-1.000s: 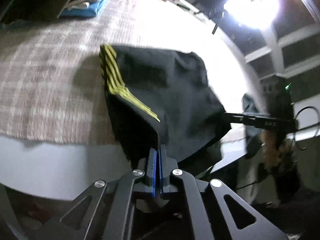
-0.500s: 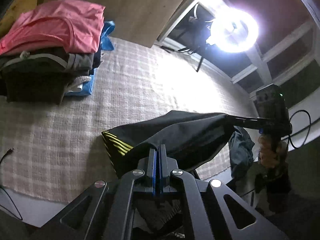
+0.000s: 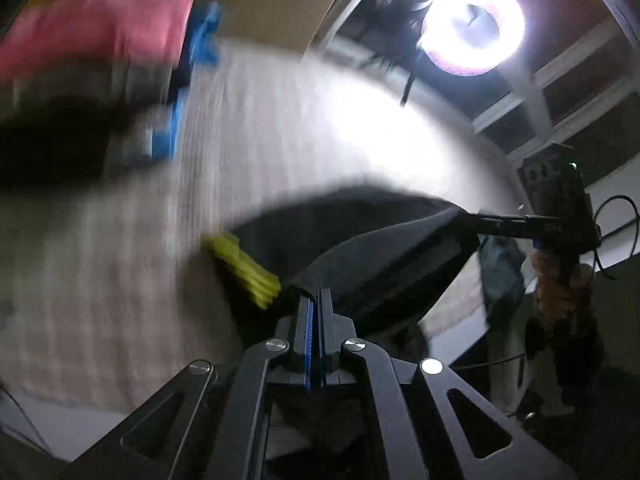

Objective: Fold clothes

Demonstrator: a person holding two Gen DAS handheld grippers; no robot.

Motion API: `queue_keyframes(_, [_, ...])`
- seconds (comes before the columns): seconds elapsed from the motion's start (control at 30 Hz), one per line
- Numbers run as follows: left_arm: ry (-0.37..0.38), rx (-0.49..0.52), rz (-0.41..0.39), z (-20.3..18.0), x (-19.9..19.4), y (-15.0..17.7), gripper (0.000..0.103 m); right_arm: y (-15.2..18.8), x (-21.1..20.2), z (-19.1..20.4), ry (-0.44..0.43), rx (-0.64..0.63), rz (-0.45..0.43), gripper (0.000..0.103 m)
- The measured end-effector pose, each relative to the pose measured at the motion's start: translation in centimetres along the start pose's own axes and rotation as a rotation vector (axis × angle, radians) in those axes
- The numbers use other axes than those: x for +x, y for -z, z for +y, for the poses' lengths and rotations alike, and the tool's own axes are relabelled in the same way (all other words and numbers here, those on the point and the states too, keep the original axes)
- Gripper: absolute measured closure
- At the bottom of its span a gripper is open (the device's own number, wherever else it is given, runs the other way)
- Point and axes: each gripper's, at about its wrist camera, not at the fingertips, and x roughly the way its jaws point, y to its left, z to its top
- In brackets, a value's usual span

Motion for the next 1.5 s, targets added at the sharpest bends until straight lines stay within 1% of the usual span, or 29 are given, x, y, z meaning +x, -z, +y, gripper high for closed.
queue_keyframes(0.07, [-0.014,-0.017,0.027,0.9,1.7,1.2,0.102,1.4,2.3,-2.0,0.023,0.048,0.035,0.1])
queue_keyframes(0.13, [-0.034,-0.025,0.049,1.7,3.2,2.3,0.102,2.1,3.6,-3.0,0.038,0.062,0.048,0.1])
queue_keyframes(0.3, [-0.088,0.007,0.05,1.6,3.8,3.4,0.102,2.9,4.3,-3.9,0.051,0.062,0.049,0.1])
queue_keyframes(0.47, [-0.086,0.013,0.06,0.9,3.8,4.5,0.101,3.6,4.4,-3.4,0.082,0.043,0.058,0.1])
queue_keyframes(0.53, [-0.098,0.002,0.055,1.2,3.8,4.7,0.096,4.0,4.2,-4.0,0.076,0.062,0.066,0.098])
queue_keyframes(0.6, [-0.124,-0.023,0.049,1.9,3.7,4.8,0.075,4.3,4.2,-4.7,0.069,0.088,0.075,0.095])
queue_keyframes(0.63, [-0.132,-0.035,0.048,2.3,3.8,4.8,0.072,4.4,4.3,-4.9,0.064,0.102,0.078,0.091])
queue_keyframes(0.67, [-0.138,-0.047,0.048,2.6,4.0,4.7,0.071,4.5,4.4,-5.2,0.058,0.114,0.081,0.087])
queue_keyframes(0.7, [-0.142,-0.053,0.048,2.7,4.1,4.7,0.069,4.5,4.6,-5.4,0.052,0.124,0.085,0.085])
queue_keyframes(0.73, [-0.146,-0.054,0.048,2.8,4.3,4.6,0.067,4.5,4.8,-5.5,0.047,0.126,0.089,0.08])
queue_keyframes(0.77, [-0.143,-0.056,0.054,3.0,4.6,4.6,0.066,4.5,5.1,-5.5,0.044,0.124,0.092,0.078])
queue_keyframes(0.87, [-0.112,-0.063,0.061,3.0,5.6,4.2,0.067,4.5,5.9,-5.6,0.048,0.124,0.104,0.077])
queue_keyframes(0.9, [-0.099,-0.07,0.06,3.1,5.6,4.1,0.071,4.4,5.9,-5.7,0.038,0.129,0.104,0.077])
queue_keyframes(0.93, [-0.086,-0.078,0.059,3.2,5.6,4.0,0.078,4.4,5.9,-5.8,0.028,0.136,0.104,0.077])
queue_keyframes(0.97, [-0.073,-0.087,0.059,3.3,5.5,3.8,0.097,4.3,5.8,-5.9,0.018,0.141,0.102,0.077])
queue_keyframes(1.0, [-0.06,-0.095,0.058,3.4,5.4,3.7,0.1,4.2,5.8,-5.9,0.01,0.145,0.096,0.077])
queue_keyframes(1.03, [-0.047,-0.104,0.058,3.6,5.4,3.5,0.1,4.1,5.8,-5.7,0.003,0.145,0.089,0.08])
queue_keyframes(1.07, [-0.031,-0.108,0.052,3.6,5.1,3.3,0.1,4.0,5.7,-5.5,-0.008,0.136,0.08,0.092])
queue_keyframes(1.1, [-0.018,-0.108,0.045,3.5,4.7,3.1,0.1,3.9,5.4,-5.0,-0.025,0.123,0.071,0.096])
queue_keyframes(1.2, [0.009,-0.101,0.016,3.0,3.6,2.4,0.1,3.6,4.5,-3.9,-0.064,0.09,0.044,0.098])
queue_keyframes(1.27, [0.016,-0.1,0.007,2.9,3.1,2.2,0.1,3.3,3.9,-3.4,-0.069,0.077,0.03,0.098])
queue_keyframes(1.4, [0.049,-0.12,-0.002,3.0,2.3,2.1,0.1,3.0,3.0,-3.4,-0.089,0.095,0.009,0.098])
queue_keyframes(1.5, [0.087,-0.145,-0.006,2.9,1.6,2.4,0.1,3.3,2.1,-3.5,-0.105,0.111,-0.001,0.098])
